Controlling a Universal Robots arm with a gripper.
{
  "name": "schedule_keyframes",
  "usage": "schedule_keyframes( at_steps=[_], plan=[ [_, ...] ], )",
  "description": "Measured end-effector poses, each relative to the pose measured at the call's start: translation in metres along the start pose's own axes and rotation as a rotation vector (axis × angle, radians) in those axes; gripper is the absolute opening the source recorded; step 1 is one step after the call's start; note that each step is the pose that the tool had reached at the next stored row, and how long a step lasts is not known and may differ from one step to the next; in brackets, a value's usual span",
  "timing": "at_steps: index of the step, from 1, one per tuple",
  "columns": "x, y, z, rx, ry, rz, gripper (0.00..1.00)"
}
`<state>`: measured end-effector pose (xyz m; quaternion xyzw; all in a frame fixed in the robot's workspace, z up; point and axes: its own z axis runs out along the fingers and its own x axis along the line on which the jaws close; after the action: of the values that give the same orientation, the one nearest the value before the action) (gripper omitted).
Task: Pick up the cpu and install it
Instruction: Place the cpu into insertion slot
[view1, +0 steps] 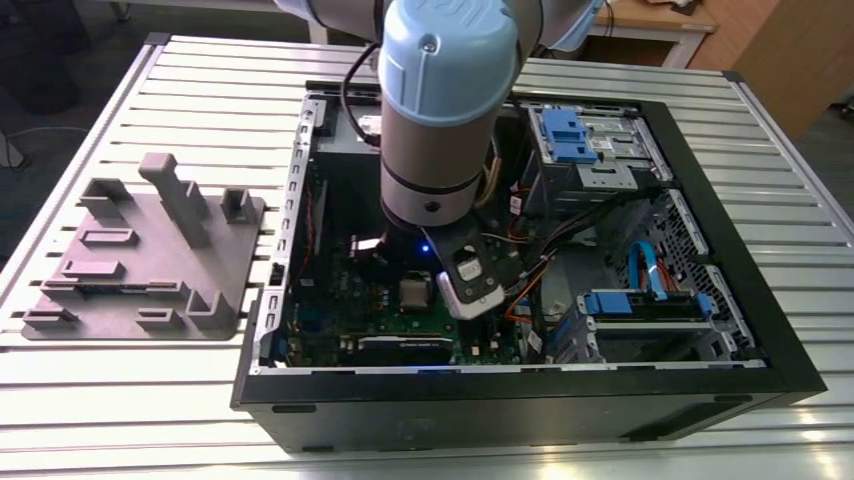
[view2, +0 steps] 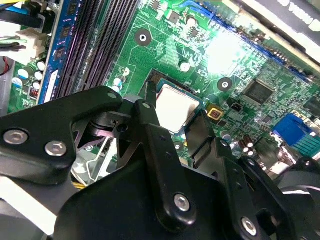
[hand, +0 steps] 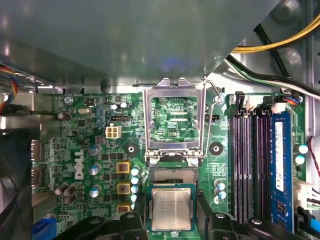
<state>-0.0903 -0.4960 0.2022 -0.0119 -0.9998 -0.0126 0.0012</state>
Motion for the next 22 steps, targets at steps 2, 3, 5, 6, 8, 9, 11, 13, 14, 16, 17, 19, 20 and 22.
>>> schedule_keyframes(
  at_steps=[2, 3, 5, 6, 8, 9, 11, 13, 14, 16, 17, 19, 20, 22],
  plan=[
    [-0.0012, 0.0000, 0.0007, 0.0001, 0.0000, 0.000, 0.47],
    [-0.0016, 0.0000, 0.0009, 0.0002, 0.0001, 0.000, 0.47],
    [-0.0022, 0.0000, 0.0016, -0.0001, 0.0000, 0.000, 0.47],
    [-0.0025, 0.0000, 0.0020, -0.0004, -0.0001, -0.001, 0.47],
    [-0.0027, 0.0000, 0.0027, -0.0006, 0.0000, -0.001, 0.47],
    [-0.0027, 0.0000, 0.0031, -0.0007, 0.0000, -0.001, 0.47],
    [-0.0028, 0.0002, 0.0039, -0.0009, 0.0000, -0.001, 0.47],
    [-0.0029, 0.0004, 0.0049, -0.0009, 0.0000, -0.002, 0.47],
    [-0.0029, 0.0005, 0.0052, -0.0008, 0.0001, -0.002, 0.47],
    [-0.0030, 0.0007, 0.0058, -0.0008, 0.0001, -0.002, 0.47],
    [-0.0030, 0.0008, 0.0061, -0.0008, 0.0001, -0.002, 0.47],
    [-0.0030, 0.0008, 0.0065, -0.0008, 0.0001, -0.003, 0.47],
    [-0.0030, 0.0008, 0.0065, -0.0007, 0.0002, -0.004, 0.47],
    [-0.0030, 0.0008, 0.0065, -0.0008, 0.0001, -0.004, 0.47]
  ],
)
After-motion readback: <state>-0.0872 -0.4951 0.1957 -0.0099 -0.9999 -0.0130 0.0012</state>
